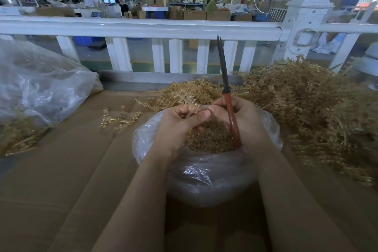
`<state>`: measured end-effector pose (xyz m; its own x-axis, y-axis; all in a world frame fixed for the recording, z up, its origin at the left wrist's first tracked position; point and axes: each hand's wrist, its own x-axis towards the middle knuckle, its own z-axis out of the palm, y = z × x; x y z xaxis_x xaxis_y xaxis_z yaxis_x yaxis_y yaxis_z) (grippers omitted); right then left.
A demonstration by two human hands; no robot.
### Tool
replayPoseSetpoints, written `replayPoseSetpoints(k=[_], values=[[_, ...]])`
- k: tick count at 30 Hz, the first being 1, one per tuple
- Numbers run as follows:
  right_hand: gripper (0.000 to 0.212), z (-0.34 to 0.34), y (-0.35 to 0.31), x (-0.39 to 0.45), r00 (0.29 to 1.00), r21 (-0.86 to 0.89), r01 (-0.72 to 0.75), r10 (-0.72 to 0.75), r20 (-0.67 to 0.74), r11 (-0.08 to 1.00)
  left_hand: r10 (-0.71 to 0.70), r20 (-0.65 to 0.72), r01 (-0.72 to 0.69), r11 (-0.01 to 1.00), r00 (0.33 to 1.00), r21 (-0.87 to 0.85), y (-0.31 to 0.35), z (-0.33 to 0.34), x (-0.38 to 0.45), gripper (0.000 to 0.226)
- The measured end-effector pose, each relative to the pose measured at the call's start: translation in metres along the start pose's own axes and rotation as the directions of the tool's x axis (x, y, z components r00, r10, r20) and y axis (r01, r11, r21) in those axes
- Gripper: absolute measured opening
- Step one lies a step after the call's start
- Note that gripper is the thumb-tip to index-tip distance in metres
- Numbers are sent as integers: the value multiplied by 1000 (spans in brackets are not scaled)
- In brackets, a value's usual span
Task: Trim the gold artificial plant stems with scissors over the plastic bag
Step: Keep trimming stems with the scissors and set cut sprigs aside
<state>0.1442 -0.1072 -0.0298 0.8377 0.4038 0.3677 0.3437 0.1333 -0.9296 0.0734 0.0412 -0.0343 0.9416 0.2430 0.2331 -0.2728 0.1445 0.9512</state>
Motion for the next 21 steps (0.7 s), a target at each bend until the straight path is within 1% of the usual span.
replayPoseSetpoints(k=[4, 5, 7, 9, 11, 13, 15, 16, 19, 21], values=[[14, -2, 0, 2, 1000, -23, -7, 7, 1, 1000, 2, -11, -2, 1000, 1000, 26, 1, -1, 0, 13], [13, -2, 1, 2, 1000, -41, -7, 7, -3, 999, 9, -27, -8, 1000, 1000, 29, 1, -1, 0, 18], [11, -3, 3, 3, 999, -112, -15, 11, -33, 994, 25, -74, -22, 999, 997, 38, 1, -5, 2, 33], [19, -4, 6, 5, 997, -209, -14, -1, -72, 978, 50, -99, -46, 998, 994, 48, 1, -10, 3, 36], [29, -4, 7, 5, 996, -321, -7, -23, -89, 947, 72, -108, -68, 997, 992, 38, 3, -15, 3, 33], [43, -3, 6, 3, 997, -436, -3, -31, -70, 900, 93, -110, -91, 996, 990, 25, 6, -19, 1, 26], [58, -2, 6, 0, 999, -512, -8, -14, -39, 859, 105, -115, -103, 994, 988, 20, 6, -21, 1, 18], [61, -2, 7, -1, 1000, -537, -12, 0, -23, 843, 105, -123, -103, 994, 987, 24, 6, -22, 1, 14], [55, -1, 9, -3, 1000, -603, 2, 17, 26, 798, 115, -154, -109, 993, 981, 46, 6, -24, 2, 11], [53, -2, 8, -3, 999, -615, 13, 22, 49, 788, 142, -171, -134, 989, 975, 62, 6, -26, 2, 12]])
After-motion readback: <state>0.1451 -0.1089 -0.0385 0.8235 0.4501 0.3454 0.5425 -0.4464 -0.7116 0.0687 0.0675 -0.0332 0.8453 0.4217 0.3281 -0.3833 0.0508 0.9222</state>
